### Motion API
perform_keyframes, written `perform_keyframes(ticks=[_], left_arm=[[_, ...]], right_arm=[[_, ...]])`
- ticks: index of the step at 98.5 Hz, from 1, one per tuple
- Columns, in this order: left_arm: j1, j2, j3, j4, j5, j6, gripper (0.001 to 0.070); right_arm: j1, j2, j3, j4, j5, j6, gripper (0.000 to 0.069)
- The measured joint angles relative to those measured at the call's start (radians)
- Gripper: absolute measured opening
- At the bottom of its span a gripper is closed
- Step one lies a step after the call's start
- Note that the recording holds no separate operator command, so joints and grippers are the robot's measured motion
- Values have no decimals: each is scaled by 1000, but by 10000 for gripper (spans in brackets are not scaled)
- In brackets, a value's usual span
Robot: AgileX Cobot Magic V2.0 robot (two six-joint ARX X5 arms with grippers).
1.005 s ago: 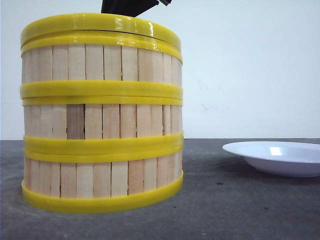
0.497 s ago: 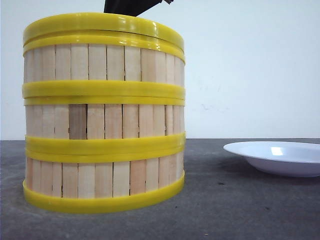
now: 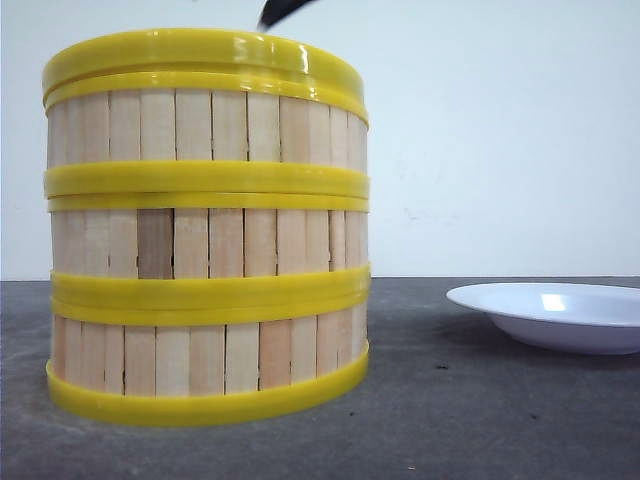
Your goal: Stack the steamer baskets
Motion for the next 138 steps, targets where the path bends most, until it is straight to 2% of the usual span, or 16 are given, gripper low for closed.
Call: perform_keyframes(ticks=[12,21,42,49,76,84,94,100,106,110,118,123,130,138], left_arm=[[0,-44,0,-25,3,0,276],[0,-100,-9,-36,9,0,276],[0,-260,-156,-35,95,-8,276],[0,-305,-217,-37,101,-11,276],[0,-394,-392,-41,101,-23,276],[0,-391,-399,-31,101,-30,276],[0,-388,-400,-8,101,-38,275],[0,-388,-400,1,101,-40,251],[0,-388,-400,1,101,-43,156],[0,-388,-400,1,101,-47,87],[0,-388,-400,4,101,-49,32],[0,-387,-400,6,101,-49,20],[0,-387,-400,6,101,-49,16],[0,-387,-400,5,101,-49,15]], right_arm=[[-44,-109,-2,-83,68,1,476],[-100,-191,-56,-94,88,1,476],[-279,-425,-367,-79,89,12,476],[-356,-521,-486,-76,82,16,476],[-672,-877,-892,-96,-52,19,476],[-735,-965,-986,-100,-103,21,476],[-766,-1050,-1065,-108,-109,28,476],[-766,-1081,-1085,-112,-110,35,476],[-766,-1094,-1088,-113,-112,39,473],[-766,-1097,-1088,-110,-116,44,439],[-766,-1101,-1088,-109,-117,46,205],[-766,-1101,-1088,-109,-117,46,108],[-766,-1101,-1088,-109,-117,46,50],[-766,-1101,-1088,-109,-117,48,29]])
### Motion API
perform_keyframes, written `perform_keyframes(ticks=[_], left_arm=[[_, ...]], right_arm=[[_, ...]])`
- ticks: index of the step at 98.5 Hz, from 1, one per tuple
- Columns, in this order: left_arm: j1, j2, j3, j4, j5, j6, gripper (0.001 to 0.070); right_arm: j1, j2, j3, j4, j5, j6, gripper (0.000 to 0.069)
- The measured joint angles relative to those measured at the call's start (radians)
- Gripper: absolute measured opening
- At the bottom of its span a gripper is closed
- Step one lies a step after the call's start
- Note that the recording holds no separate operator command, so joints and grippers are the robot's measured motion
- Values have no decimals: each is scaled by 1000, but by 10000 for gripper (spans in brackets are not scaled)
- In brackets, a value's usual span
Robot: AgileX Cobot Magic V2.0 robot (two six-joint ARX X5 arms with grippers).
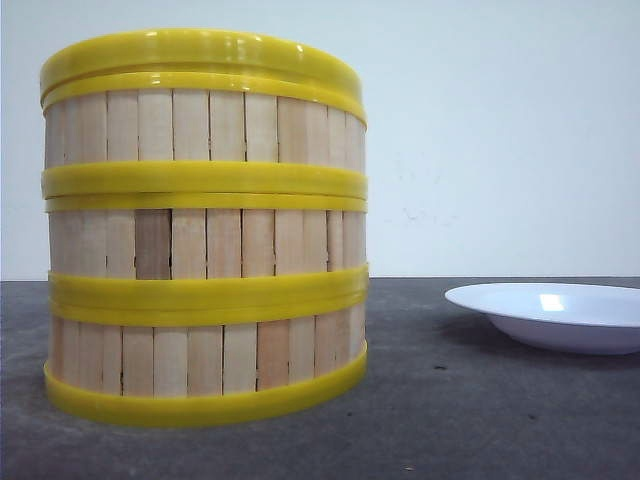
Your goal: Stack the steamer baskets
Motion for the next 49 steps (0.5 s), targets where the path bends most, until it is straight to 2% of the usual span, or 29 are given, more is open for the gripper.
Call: perform_keyframes(ticks=[49], left_arm=[[0,0,0,0,0,0,15]], right_arm=[[0,-1,0,21,0,6,22]])
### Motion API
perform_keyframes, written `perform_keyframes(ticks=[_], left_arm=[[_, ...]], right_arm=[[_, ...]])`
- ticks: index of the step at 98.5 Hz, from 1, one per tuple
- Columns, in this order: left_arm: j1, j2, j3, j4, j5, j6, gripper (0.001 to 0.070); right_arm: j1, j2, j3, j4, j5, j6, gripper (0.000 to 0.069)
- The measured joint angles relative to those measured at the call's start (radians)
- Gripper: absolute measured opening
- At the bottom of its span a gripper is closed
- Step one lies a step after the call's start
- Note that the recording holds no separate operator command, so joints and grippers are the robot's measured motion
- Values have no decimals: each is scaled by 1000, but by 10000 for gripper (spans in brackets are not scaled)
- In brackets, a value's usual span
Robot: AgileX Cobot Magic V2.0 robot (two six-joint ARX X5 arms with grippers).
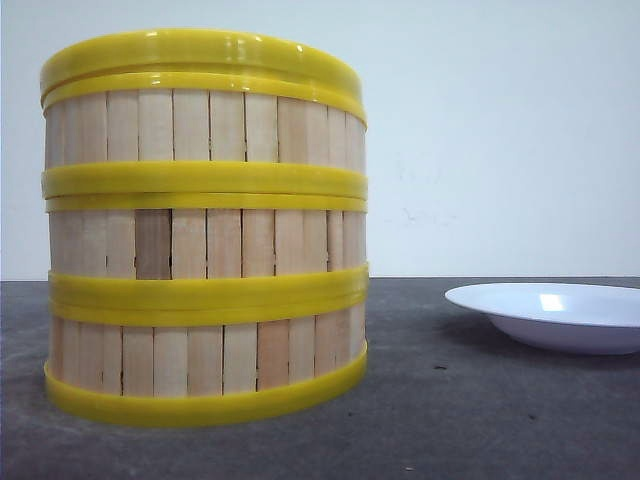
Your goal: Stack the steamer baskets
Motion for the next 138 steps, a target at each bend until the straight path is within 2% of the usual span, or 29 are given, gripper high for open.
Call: perform_keyframes(ticks=[17,28,37,47,58,78,100,114,138], left_arm=[[0,0,0,0,-3,2,15],[0,-19,-8,23,-55,30,15],[3,-66,-55,98,-98,42,15],[6,-140,-132,235,-105,49,15],[15,-232,-238,378,-105,48,15],[16,-351,-446,502,-104,-4,15],[15,-523,-675,654,-53,-40,15],[15,-639,-767,716,-53,-52,15],[16,-637,-853,769,-23,-64,15]], right_arm=[[0,0,0,0,0,0,22],[0,0,0,0,0,0,22],[0,0,0,0,0,0,22],[0,0,0,0,0,0,22],[0,0,0,0,0,0,22],[0,0,0,0,0,0,22],[0,0,0,0,0,0,22],[0,0,0,0,0,0,22],[0,0,0,3,0,0,22]])
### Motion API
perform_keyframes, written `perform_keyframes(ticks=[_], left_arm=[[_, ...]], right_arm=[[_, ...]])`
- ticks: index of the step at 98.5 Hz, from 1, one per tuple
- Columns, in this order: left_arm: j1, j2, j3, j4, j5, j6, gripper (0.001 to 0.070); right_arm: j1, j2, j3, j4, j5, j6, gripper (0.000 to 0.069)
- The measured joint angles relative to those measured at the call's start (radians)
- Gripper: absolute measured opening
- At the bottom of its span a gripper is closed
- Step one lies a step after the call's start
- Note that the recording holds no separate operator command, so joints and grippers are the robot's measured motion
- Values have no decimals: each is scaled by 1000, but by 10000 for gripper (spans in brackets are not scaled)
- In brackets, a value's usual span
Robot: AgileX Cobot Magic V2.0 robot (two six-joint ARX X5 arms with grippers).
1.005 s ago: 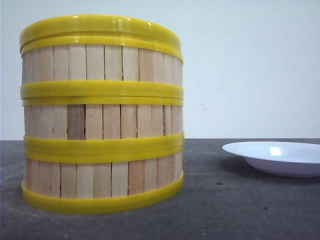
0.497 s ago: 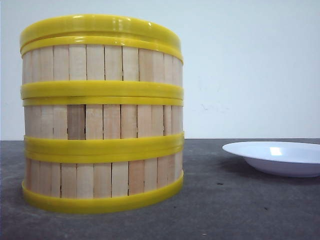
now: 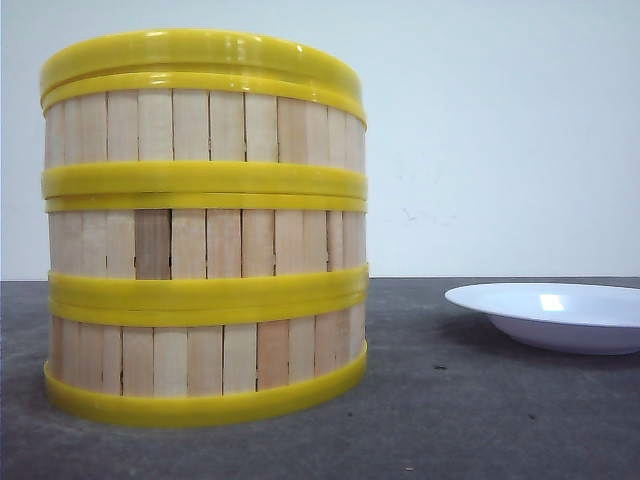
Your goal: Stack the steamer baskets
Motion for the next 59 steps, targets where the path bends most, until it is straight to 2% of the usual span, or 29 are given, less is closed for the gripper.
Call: perform_keyframes(ticks=[20,59], left_arm=[[0,0,-16,9,0,-53,15],[0,0,-16,9,-3,-67,15]], right_arm=[[0,0,0,1,0,0,22],[0,0,0,2,0,0,22]])
